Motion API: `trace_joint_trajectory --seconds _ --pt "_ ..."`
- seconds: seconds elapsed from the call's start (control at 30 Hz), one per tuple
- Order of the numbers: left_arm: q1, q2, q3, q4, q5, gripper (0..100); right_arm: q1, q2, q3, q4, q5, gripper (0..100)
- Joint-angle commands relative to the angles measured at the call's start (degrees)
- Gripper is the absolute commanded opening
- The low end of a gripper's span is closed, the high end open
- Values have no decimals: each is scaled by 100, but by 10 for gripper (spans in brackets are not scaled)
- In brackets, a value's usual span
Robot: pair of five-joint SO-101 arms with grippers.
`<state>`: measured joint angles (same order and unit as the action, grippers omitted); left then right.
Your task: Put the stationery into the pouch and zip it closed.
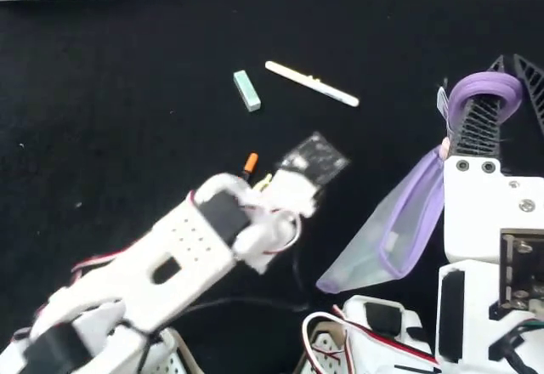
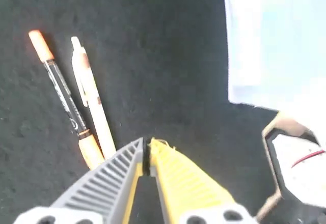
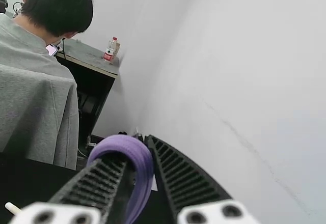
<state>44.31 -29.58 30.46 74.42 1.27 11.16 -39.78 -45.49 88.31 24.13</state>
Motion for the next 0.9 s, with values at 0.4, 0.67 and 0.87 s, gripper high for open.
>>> trace_joint_trajectory --seconds 0.4,0.67,0.87 --pt "-1771 -220 1815 -2980 -1037 269 53 -4 -136 35 -88 11" --pt "-1780 1749 1051 -3314 -1266 267 53 -4 -145 35 -79 11" --pt "-1763 2022 787 -3525 -1248 267 53 -4 -154 35 -79 11"
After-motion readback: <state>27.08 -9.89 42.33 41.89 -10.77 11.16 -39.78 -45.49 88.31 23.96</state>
